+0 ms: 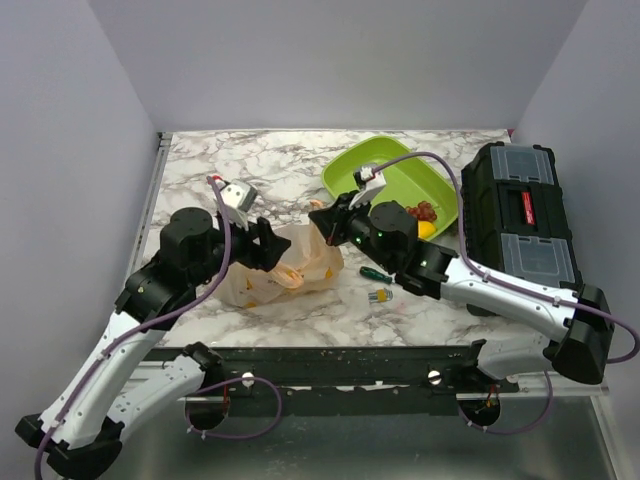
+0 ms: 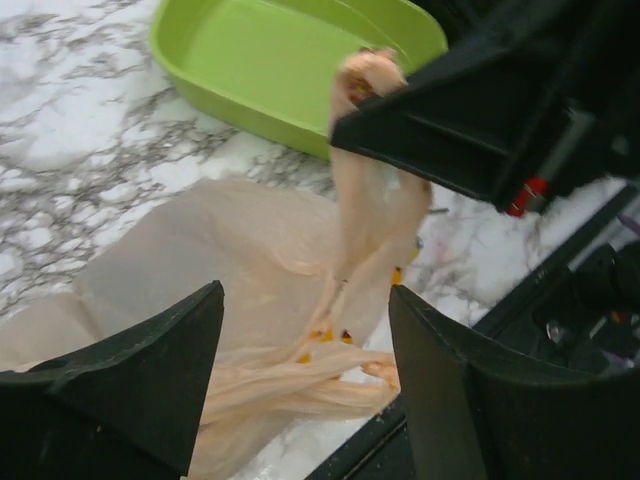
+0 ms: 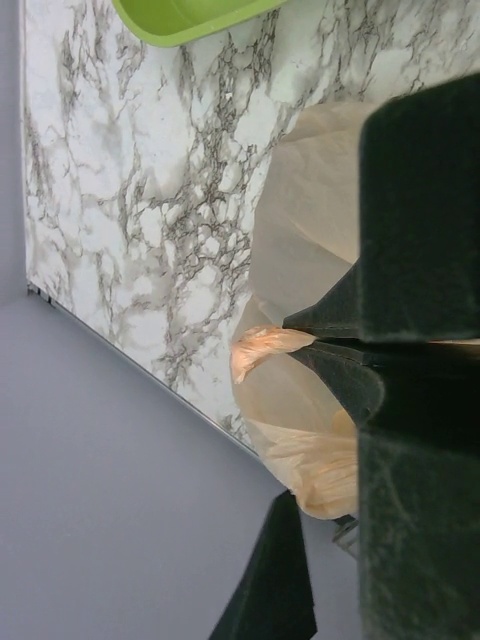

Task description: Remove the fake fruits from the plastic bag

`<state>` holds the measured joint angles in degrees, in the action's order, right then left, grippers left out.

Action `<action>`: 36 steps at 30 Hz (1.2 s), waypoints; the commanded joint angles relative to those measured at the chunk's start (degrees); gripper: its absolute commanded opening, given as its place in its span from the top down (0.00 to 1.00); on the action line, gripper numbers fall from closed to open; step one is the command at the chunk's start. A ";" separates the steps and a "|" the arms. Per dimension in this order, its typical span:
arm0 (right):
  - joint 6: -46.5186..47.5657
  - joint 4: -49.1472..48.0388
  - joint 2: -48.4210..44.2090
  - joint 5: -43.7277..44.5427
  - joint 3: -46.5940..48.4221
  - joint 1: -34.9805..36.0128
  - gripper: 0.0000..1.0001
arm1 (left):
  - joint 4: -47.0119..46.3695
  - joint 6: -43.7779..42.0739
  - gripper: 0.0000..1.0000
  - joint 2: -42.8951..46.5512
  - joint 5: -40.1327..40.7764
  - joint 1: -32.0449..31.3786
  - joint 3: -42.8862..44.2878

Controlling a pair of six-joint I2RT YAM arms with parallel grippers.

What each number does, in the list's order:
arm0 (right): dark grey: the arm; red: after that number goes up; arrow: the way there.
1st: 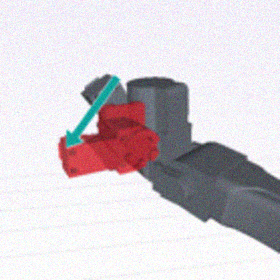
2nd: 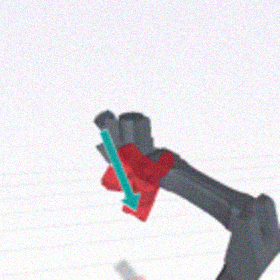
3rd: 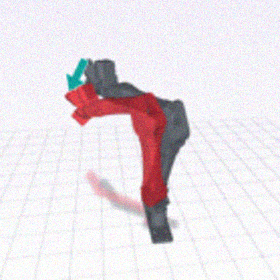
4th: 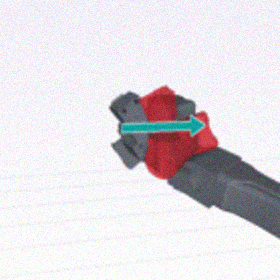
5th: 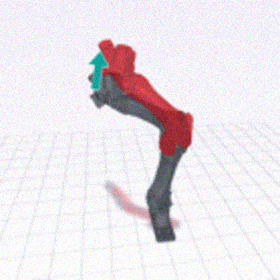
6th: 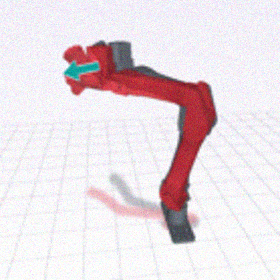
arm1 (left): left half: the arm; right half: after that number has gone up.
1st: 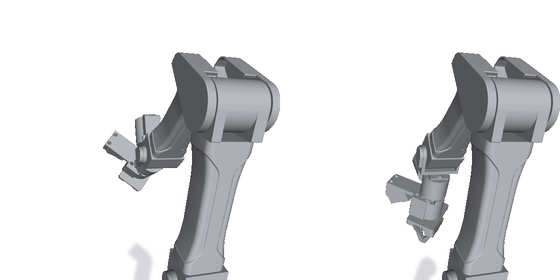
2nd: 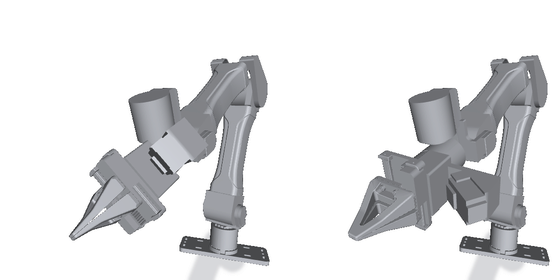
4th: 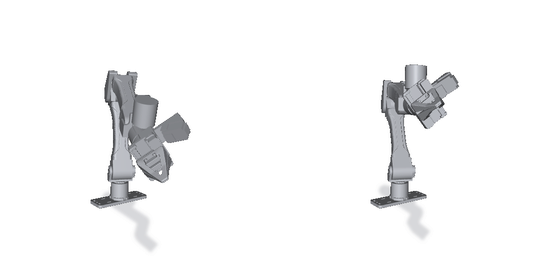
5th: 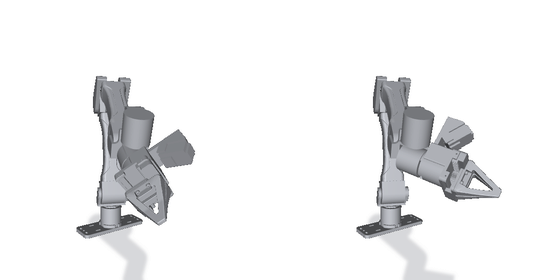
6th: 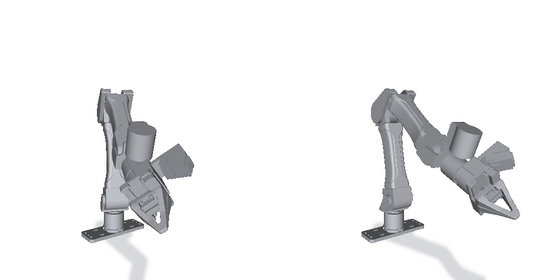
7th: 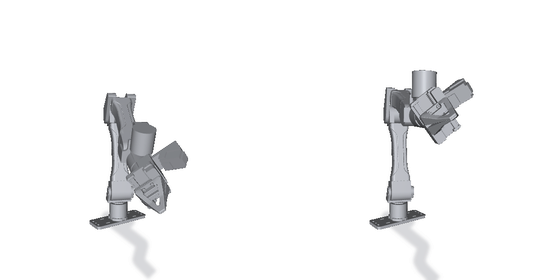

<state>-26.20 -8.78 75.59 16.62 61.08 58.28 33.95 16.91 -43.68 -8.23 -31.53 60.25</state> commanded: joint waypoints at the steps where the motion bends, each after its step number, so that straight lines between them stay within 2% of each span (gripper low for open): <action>1: -1.05 -3.11 -3.22 1.97 -2.24 -0.09 0.99 | 4.72 -7.98 0.30 3.40 4.20 -12.33 -1.52; 5: -0.94 -3.22 -5.50 2.05 -3.99 -0.05 0.99 | 2.97 -21.51 0.25 5.50 20.81 -28.09 -6.08; 6: -0.83 -3.22 -5.90 2.31 -4.30 -0.07 0.99 | 3.00 -24.62 0.24 5.22 21.92 -30.10 -6.63; 10: -0.47 -2.84 -7.58 3.06 -5.26 -0.07 0.99 | 2.78 -32.17 0.20 2.25 17.73 -31.38 -7.31; 16: -0.58 -2.08 -9.91 3.38 -6.16 -0.03 0.99 | 2.30 -35.61 0.22 -4.88 27.33 -31.58 -5.67; 19: -0.37 -1.78 -10.68 4.07 -6.57 -0.09 0.99 | 3.98 -36.08 0.26 -6.32 31.68 -31.58 -4.43; 23: -0.26 -1.80 -10.65 4.37 -7.02 -0.10 0.99 | 3.24 -34.88 0.41 -4.03 34.74 -31.55 -4.23; 26: -0.35 -1.86 -10.22 4.25 -7.03 -0.09 0.99 | 0.87 -33.22 0.54 -0.73 40.10 -31.55 -4.96; 32: -0.07 -1.46 -8.27 4.45 -6.25 -0.05 0.99 | -0.88 -28.36 0.87 3.12 47.01 -31.58 -3.99; 34: 0.01 -0.25 -6.76 5.52 -5.01 -0.05 0.99 | -2.46 -26.35 0.99 3.19 52.24 -31.58 -3.91; 36: 0.11 1.25 -4.91 7.31 -3.29 -0.09 0.99 | -5.37 -24.61 1.00 2.84 58.68 -31.57 -4.50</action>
<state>-26.89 -10.07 67.53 19.84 55.00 58.28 33.93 -12.86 -40.62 35.81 -62.76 55.00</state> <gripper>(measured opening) 0.013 0.039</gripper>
